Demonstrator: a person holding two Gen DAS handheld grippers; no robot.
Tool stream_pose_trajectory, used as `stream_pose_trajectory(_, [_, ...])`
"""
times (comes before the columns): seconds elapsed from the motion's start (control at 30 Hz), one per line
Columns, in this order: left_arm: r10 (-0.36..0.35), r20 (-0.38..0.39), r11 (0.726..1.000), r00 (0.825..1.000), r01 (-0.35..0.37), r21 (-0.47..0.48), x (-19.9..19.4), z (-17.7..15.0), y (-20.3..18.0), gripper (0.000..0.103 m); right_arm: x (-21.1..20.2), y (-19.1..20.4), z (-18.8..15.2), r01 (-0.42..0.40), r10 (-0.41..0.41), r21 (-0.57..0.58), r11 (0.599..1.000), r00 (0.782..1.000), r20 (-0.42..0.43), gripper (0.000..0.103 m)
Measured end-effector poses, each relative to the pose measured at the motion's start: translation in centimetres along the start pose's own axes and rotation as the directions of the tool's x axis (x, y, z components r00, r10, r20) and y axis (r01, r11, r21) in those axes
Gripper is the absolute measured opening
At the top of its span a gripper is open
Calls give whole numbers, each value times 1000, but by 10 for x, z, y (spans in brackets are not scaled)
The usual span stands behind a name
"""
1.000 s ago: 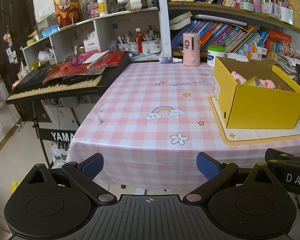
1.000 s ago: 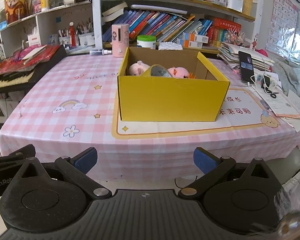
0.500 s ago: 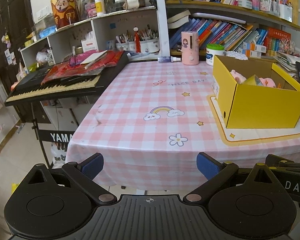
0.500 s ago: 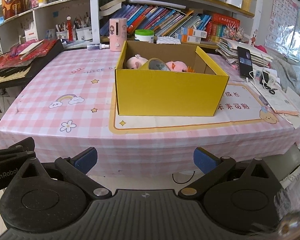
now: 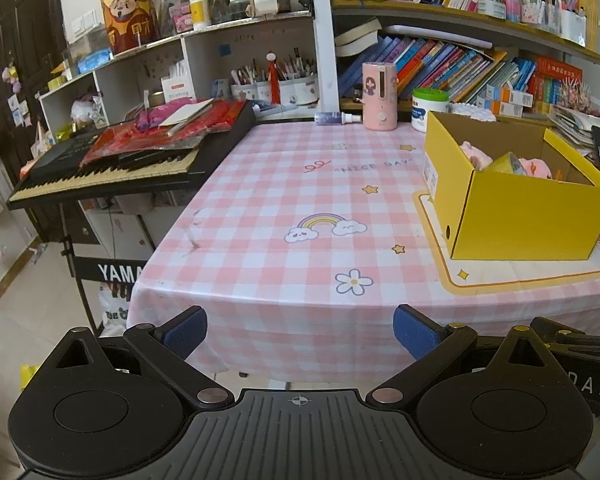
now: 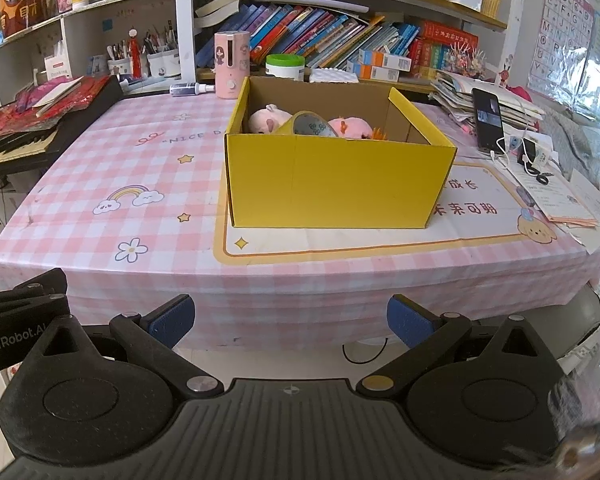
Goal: Organize objects
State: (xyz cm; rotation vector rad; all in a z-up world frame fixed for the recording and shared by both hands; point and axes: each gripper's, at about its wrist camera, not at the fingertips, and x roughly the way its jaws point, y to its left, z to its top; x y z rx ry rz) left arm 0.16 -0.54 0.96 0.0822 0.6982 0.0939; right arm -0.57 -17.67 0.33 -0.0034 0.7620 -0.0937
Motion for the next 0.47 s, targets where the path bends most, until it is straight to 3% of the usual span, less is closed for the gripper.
stream_pose_trajectory(0.47, [-10, -11, 1000, 1000, 10, -8, 3, 2, 0, 101, 2, 0, 1, -2, 2, 1, 1000, 1000, -4, 103])
